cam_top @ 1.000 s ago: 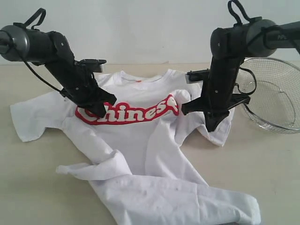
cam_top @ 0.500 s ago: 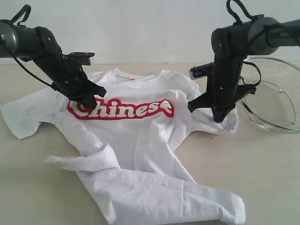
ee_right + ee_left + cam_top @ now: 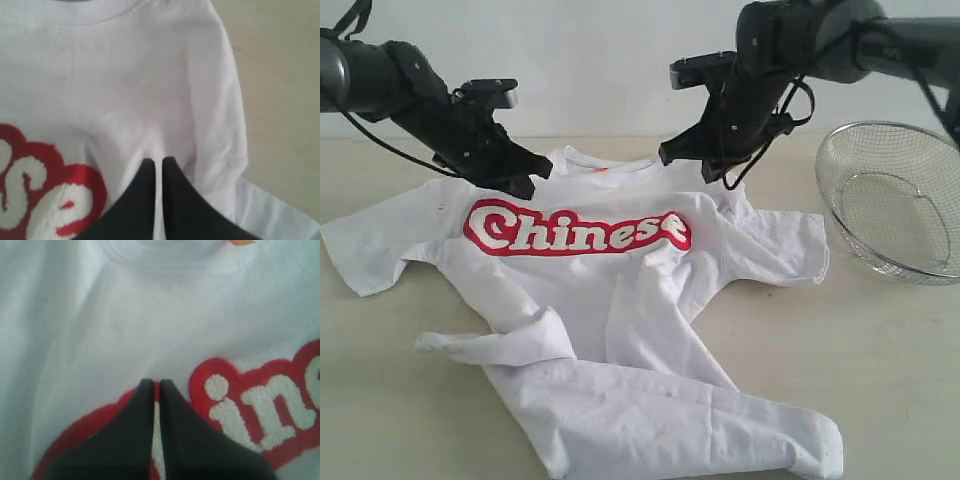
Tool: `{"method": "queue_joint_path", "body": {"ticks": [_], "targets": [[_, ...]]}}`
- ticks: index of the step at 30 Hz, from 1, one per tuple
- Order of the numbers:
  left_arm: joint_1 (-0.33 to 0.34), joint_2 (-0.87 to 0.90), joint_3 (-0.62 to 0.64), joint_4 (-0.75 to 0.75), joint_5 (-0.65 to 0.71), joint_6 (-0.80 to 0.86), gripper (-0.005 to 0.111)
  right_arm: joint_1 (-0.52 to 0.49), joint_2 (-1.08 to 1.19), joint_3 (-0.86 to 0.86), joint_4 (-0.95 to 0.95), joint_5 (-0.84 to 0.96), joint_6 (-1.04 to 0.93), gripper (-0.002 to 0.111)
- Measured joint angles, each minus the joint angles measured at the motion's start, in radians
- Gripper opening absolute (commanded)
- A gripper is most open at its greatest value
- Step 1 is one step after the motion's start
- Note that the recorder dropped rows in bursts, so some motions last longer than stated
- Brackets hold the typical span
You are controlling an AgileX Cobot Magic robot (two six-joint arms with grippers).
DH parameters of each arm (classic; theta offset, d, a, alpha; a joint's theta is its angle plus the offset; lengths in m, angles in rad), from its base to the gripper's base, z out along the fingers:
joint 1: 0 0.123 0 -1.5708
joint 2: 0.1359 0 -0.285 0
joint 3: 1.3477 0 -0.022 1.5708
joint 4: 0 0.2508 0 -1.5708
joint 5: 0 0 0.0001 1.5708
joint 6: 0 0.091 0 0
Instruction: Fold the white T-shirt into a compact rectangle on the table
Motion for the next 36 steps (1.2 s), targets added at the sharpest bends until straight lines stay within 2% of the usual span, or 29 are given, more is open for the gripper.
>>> {"method": "queue_joint_path", "body": {"ticks": [8,14,27,31,36], "targets": [[0.000,0.046,0.000,-0.005,0.024,0.000,0.004,-0.002,0.220,-0.330,0.024,0.170,0.003,0.000],[0.000,0.046,0.000,-0.005,0.026,-0.002,0.004,-0.030,0.343,-0.477,0.029,0.274,0.050,0.000],[0.000,0.046,0.000,-0.005,-0.005,-0.002,0.004,-0.143,0.368,-0.510,0.053,0.197,0.188,0.000],[0.000,0.046,0.000,-0.005,-0.037,-0.002,0.004,-0.157,0.372,-0.512,0.084,0.142,0.193,0.000],[0.000,0.046,-0.026,-0.005,-0.038,-0.002,0.004,-0.159,0.372,-0.565,0.154,0.086,0.109,0.000]]}}
